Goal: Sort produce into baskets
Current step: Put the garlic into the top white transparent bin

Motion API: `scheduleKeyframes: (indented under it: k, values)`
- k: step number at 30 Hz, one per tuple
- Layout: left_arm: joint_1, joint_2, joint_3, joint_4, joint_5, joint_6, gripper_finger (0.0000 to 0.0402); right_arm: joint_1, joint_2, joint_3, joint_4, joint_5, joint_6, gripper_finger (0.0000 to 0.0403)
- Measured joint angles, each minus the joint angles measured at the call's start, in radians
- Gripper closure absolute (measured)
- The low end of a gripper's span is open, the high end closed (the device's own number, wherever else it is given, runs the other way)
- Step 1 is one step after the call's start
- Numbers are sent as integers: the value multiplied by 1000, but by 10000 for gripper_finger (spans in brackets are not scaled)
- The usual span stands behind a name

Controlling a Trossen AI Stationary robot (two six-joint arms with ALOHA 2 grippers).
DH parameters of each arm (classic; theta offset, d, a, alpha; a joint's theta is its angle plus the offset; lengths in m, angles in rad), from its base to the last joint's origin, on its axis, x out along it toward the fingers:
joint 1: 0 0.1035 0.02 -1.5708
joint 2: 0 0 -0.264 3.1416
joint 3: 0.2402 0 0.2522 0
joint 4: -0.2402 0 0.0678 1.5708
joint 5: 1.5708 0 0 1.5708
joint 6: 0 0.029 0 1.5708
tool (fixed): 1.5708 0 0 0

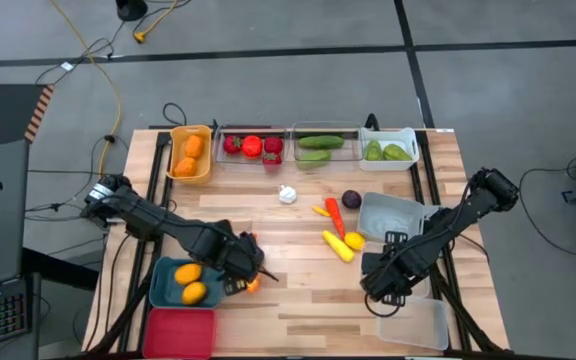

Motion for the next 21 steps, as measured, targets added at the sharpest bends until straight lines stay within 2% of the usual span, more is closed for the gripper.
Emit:
scheduleKeyframes:
  k: [9, 16, 21]
  values:
    - [129, 1, 0, 198, -189, 159, 141, 0, 0, 0, 0, 0, -1, 142]
    - [248, 2, 0, 374, -259, 270, 141, 0, 0, 0, 1, 0, -1, 143]
    - [313, 3, 0, 398, -318, 270, 141, 0, 0, 0, 4, 0, 1, 143]
